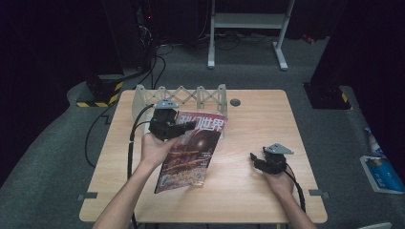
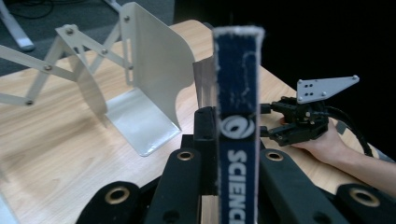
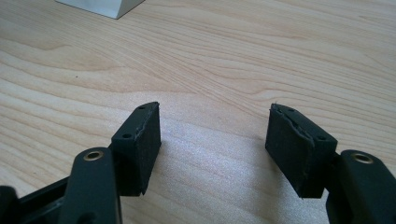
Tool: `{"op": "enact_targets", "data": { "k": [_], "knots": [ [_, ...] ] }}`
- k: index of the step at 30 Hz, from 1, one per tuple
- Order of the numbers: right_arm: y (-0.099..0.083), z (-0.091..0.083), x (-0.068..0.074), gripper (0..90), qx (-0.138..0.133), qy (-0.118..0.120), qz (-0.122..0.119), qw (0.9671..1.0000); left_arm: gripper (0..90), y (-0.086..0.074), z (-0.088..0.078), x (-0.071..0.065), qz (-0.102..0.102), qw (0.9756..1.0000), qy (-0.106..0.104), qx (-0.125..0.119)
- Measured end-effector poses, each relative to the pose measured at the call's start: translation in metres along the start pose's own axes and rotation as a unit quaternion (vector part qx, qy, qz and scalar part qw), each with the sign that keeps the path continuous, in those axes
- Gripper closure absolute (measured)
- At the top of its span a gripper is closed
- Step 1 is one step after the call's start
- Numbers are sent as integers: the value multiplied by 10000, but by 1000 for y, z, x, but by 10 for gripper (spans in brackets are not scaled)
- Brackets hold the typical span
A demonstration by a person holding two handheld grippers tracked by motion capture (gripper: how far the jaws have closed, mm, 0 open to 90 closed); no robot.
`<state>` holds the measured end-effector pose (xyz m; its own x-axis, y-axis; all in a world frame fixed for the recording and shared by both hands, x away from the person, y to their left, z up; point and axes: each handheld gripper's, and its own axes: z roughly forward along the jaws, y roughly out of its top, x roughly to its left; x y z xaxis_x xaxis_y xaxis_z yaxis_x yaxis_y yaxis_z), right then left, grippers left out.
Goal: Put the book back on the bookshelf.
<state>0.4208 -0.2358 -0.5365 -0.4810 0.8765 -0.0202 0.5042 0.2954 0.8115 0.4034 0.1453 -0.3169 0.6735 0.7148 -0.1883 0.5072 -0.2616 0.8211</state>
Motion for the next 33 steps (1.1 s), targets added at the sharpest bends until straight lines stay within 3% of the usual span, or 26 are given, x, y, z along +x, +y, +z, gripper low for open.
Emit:
{"op": "enact_targets", "data": {
  "k": [16,33],
  "knots": [
    [0,0,0,356,-6,0,2,10000,839,6,-21,12,98,9991,412,-11],
    [0,0,0,356,-15,-4,-2,10000,838,7,-40,25,-21,9976,668,-150]
  ]
}}
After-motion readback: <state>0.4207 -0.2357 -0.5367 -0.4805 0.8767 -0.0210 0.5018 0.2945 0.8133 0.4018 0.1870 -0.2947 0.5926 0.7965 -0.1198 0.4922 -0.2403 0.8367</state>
